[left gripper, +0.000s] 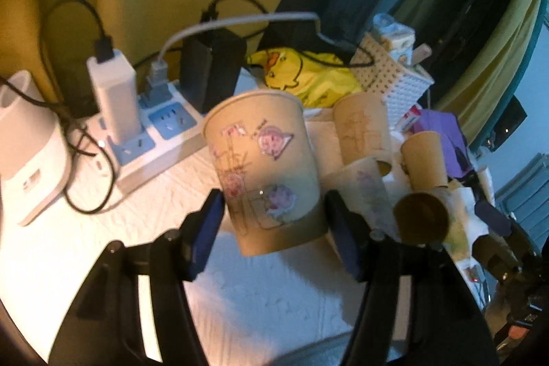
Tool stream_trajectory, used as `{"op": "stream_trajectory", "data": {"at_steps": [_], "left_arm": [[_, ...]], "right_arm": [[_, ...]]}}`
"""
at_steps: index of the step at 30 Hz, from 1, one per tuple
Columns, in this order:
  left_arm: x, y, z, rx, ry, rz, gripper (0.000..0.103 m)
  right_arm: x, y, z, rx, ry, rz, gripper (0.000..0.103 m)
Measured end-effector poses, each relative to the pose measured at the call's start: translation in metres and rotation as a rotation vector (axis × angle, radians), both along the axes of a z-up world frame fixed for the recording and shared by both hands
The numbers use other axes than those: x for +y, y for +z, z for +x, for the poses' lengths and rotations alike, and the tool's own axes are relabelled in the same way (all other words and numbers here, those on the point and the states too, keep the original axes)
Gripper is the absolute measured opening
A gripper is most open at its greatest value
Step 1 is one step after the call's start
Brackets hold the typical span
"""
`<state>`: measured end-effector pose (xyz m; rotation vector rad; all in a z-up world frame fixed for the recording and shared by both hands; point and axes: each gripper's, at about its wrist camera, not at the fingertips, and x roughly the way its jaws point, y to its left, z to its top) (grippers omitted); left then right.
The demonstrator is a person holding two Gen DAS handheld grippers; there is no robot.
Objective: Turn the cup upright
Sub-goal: 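Close the left tool on the tan paper cup's base, then lift the cup with the left tool while the right tool approaches it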
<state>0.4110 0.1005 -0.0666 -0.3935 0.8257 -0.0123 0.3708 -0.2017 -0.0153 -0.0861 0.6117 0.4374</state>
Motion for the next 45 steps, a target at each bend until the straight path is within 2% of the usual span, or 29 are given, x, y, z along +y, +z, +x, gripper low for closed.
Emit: {"op": "stream_trajectory", "data": {"at_steps": [9,14,21,26,31,35,39,45], "left_arm": [[-0.006,0.03,-0.063,-0.071,0.003,0.006,0.062],[-0.023,0.045,-0.109,-0.119,-0.017,0.017,0.062],[-0.052,0.052,-0.171,-0.172,-0.058,0.046,0.062],[-0.079,0.048,-0.216,-0.198,-0.111,0.08,0.062],[-0.099,0.035,-0.254,-0.186,-0.154,0.095,0.062],[-0.11,0.024,-0.28,-0.173,-0.167,0.097,0.062],[-0.121,0.02,-0.304,-0.193,-0.175,0.153,0.062],[-0.131,0.012,-0.336,-0.221,-0.189,0.188,0.062]], "right_arm": [[0.001,0.018,-0.044,-0.025,0.007,0.001,0.085],[0.003,0.021,-0.073,-0.025,0.012,0.005,0.085],[0.007,0.023,-0.124,-0.028,0.025,0.006,0.085],[0.005,0.017,-0.159,-0.014,0.034,0.007,0.085],[0.003,0.008,-0.189,0.002,0.04,0.008,0.085],[0.001,0.001,-0.207,0.016,0.035,0.009,0.085],[0.003,-0.003,-0.225,0.029,0.043,0.015,0.085],[0.008,-0.01,-0.249,0.066,0.082,0.053,0.085]]}}
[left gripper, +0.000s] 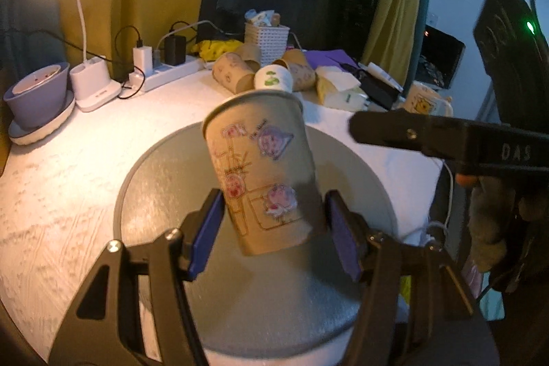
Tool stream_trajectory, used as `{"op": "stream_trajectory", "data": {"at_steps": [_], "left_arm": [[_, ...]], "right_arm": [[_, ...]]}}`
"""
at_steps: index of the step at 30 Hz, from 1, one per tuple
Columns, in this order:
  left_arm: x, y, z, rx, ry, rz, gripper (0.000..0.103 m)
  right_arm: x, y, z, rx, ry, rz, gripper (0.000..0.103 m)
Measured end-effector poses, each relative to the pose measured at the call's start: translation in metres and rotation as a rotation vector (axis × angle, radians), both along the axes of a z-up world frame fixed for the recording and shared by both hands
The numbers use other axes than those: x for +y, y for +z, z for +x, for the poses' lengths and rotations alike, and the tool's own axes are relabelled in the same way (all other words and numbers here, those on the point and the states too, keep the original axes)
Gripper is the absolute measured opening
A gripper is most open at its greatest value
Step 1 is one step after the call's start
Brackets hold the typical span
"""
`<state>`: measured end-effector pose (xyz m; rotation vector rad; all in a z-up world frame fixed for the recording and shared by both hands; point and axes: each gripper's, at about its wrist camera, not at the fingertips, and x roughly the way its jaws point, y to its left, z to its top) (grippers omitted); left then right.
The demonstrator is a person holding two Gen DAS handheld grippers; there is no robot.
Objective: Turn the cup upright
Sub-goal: 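Lift the cup with the left tool while the right tool approaches it, then grasp the cup body with the right tool while the left tool releases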
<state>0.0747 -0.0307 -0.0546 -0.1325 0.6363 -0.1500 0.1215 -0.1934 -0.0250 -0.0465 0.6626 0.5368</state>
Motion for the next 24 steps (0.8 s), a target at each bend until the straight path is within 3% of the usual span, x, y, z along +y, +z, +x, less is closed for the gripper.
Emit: {"op": "stream_trajectory", "data": {"at_steps": [6,24], "left_arm": [[-0.013,-0.008,-0.028,-0.047,-0.014,0.072,0.062],[-0.03,-0.008,-0.061,-0.17,-0.1,0.104,0.062]], "right_arm": [[0.016,-0.012,-0.024,0.052,0.061,0.017,0.085],[0.028,-0.024,-0.032,0.282,0.216,0.222,0.085]]}}
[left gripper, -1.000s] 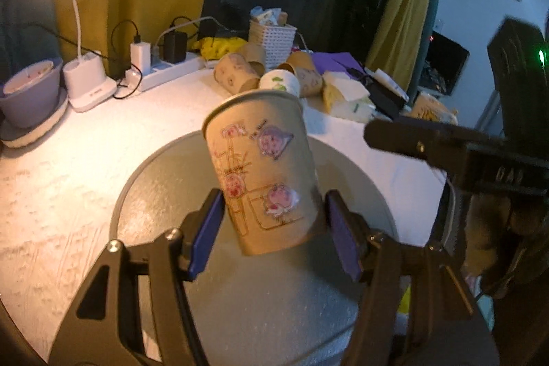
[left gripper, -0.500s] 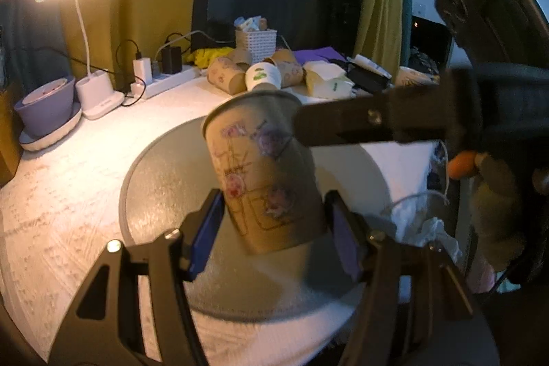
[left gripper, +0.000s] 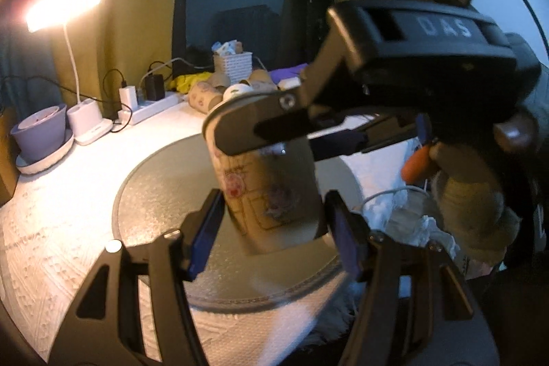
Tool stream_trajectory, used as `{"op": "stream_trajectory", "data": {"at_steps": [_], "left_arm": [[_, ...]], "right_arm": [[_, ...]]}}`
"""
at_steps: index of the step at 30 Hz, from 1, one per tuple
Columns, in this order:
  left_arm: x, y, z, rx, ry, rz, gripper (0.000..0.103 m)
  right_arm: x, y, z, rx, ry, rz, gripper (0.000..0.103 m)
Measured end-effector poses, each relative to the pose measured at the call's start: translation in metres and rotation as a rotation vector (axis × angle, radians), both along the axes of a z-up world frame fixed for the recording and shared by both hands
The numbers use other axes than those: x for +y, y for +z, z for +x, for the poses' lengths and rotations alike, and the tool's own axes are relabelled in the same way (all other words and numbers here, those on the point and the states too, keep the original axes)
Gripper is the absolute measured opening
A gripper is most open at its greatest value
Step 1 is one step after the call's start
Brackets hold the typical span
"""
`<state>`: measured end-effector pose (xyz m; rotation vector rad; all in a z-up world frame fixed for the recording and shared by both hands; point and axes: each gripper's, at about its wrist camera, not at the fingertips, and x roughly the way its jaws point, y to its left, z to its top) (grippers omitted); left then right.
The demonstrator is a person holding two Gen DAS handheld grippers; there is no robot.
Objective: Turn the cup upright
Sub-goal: 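Grasp the cup body with the right tool while the left tool releases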
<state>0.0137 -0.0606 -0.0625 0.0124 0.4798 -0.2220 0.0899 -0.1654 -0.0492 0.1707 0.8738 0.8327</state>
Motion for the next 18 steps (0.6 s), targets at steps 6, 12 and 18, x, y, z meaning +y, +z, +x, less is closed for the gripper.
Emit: {"op": "stream_trajectory", "data": {"at_steps": [6,12,18], "left_arm": [[-0.001,0.0,0.0,0.002,0.003,-0.004,0.062],[0.004,-0.006,0.009,0.038,0.032,-0.02,0.064],[0.016,-0.012,0.021,0.103,0.042,-0.057,0.078]], "right_arm": [[-0.001,-0.006,0.008,0.025,0.005,-0.008,0.07],[0.003,-0.012,0.016,0.037,0.028,-0.026,0.068],[0.013,-0.014,0.032,0.03,0.016,-0.047,0.067]]}}
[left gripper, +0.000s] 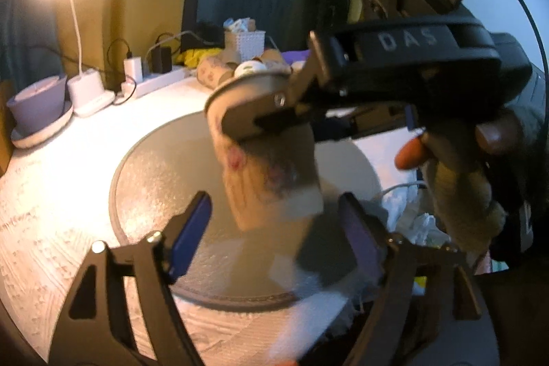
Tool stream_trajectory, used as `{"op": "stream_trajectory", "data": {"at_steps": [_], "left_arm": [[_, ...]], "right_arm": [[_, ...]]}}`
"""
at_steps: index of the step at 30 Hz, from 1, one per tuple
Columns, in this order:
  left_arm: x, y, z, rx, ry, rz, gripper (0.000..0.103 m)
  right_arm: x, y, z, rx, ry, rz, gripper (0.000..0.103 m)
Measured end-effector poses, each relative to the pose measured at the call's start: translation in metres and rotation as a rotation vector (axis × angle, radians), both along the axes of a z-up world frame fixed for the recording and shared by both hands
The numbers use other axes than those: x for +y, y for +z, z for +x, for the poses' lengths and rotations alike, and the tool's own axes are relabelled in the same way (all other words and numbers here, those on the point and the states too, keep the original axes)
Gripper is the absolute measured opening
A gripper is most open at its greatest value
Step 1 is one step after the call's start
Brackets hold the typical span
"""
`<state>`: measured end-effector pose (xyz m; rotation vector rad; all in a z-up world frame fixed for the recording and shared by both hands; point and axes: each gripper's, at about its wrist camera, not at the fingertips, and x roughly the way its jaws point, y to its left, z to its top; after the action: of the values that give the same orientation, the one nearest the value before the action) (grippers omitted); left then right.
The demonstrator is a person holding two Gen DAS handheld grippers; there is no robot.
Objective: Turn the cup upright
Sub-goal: 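Grasp the cup body with the right tool while the left tool releases, then lower the cup upright onto the grey mat with the right tool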
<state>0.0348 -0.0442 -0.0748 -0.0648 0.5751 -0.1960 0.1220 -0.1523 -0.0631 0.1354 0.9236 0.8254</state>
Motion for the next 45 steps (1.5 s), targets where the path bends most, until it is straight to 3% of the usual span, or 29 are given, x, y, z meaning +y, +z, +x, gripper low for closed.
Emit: {"op": "stream_trajectory", "data": {"at_steps": [9,13,20,27,45], "left_arm": [[0.045,-0.004,0.014,0.091,0.099,-0.094,0.079],[0.069,0.0,0.024,0.121,0.184,-0.092,0.079],[0.118,0.002,0.045,0.16,0.315,-0.187,0.079],[0.121,-0.006,0.054,0.19,0.317,-0.201,0.079],[0.109,-0.007,0.051,0.203,0.34,-0.174,0.081]], "right_arm": [[0.014,0.013,0.034,-0.124,-0.069,-0.074,0.067],[0.025,0.016,0.046,-0.202,-0.101,-0.143,0.067],[0.046,0.008,0.056,-0.314,-0.102,-0.246,0.067],[0.06,-0.005,0.052,-0.406,-0.081,-0.324,0.067],[0.046,-0.012,0.023,-0.441,-0.067,-0.311,0.067]]}}
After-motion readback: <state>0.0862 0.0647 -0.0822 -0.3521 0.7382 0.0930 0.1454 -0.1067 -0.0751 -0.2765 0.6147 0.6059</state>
